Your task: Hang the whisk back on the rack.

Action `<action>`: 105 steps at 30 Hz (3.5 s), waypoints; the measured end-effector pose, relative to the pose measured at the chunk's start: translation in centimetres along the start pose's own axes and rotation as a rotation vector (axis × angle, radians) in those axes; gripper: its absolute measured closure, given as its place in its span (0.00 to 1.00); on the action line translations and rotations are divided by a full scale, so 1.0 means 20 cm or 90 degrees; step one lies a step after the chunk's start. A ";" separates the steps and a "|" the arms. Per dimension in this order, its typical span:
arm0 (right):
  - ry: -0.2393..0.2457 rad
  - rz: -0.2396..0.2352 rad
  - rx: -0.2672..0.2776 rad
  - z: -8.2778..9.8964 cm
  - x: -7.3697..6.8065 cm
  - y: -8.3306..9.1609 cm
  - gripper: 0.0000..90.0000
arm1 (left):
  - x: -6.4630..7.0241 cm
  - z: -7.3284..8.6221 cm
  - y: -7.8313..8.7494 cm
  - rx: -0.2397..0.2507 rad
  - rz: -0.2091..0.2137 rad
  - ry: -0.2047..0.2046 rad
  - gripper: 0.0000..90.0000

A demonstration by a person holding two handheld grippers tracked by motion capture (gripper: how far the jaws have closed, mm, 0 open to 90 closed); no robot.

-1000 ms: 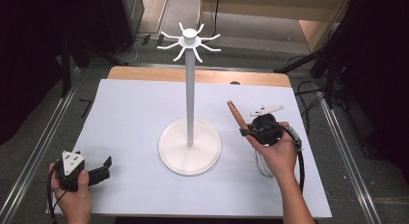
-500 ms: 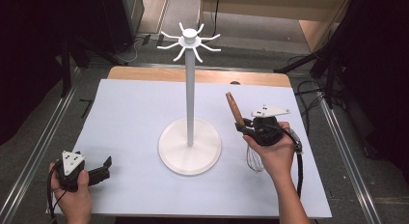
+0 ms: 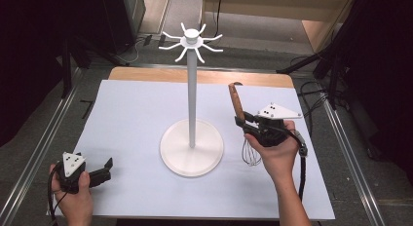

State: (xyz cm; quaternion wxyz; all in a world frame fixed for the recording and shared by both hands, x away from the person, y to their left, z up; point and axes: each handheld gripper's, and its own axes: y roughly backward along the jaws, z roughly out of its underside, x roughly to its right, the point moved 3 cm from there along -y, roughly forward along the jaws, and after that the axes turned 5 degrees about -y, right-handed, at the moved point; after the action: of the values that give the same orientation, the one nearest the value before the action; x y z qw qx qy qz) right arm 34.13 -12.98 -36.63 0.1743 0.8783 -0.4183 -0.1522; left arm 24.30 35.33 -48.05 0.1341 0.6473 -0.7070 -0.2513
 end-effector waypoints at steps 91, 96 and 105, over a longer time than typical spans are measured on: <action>0.017 -0.200 0.274 -0.47 -0.32 0.22 0.78 | -0.01 0.00 0.00 0.002 0.004 0.011 0.00; 0.009 -0.206 0.276 -0.47 -0.32 0.20 0.78 | -0.01 0.00 0.00 0.002 0.004 0.009 0.00; 0.007 -0.208 0.274 -0.47 -0.32 0.18 0.78 | -0.01 0.00 0.00 0.001 0.003 0.009 0.00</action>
State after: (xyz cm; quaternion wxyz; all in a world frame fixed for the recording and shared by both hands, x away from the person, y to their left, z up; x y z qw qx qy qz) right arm 31.64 -8.45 -25.96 -0.0407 0.9519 -0.2928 -0.0810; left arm 24.29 35.45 -48.02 0.1393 0.6472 -0.7080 -0.2460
